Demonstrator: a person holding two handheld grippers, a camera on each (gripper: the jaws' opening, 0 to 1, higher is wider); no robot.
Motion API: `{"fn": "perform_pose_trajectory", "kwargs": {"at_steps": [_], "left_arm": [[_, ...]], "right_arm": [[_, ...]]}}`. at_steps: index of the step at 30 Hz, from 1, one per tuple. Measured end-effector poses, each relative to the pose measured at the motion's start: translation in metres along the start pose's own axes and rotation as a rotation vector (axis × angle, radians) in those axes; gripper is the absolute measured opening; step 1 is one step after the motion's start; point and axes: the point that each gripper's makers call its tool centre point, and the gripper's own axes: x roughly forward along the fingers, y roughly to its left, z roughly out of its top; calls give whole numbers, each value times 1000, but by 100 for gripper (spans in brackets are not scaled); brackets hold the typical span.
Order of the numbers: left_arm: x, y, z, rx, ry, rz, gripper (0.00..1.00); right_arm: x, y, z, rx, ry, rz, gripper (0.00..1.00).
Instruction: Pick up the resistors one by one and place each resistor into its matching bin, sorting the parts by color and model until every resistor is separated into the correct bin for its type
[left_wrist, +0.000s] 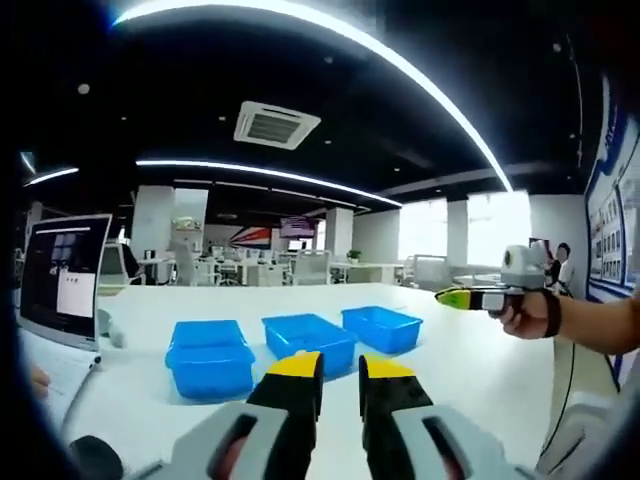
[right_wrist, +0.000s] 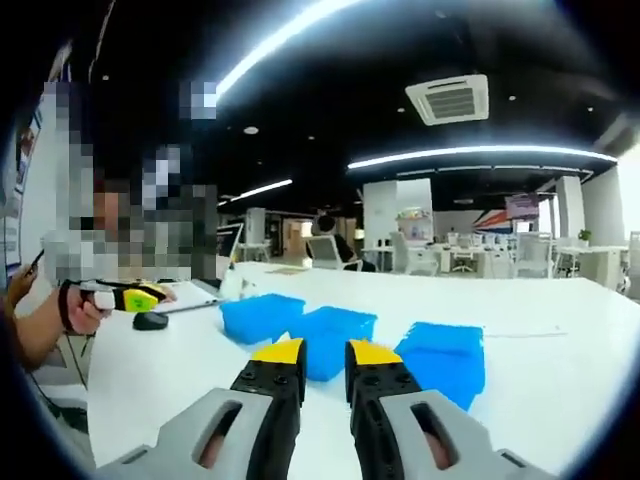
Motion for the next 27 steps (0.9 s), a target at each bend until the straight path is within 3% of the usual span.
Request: {"fn": "perform_pose_trajectory", "kwargs": {"at_steps": [9, 27], "left_arm": [[1, 2, 4, 3, -24, -27, 17], [5, 7, 3, -11, -26, -45, 17]], "right_arm": [[-16, 3, -2, -7, -5, -28, 19], [-14, 0, -5, -1, 3, -50, 22]]}}
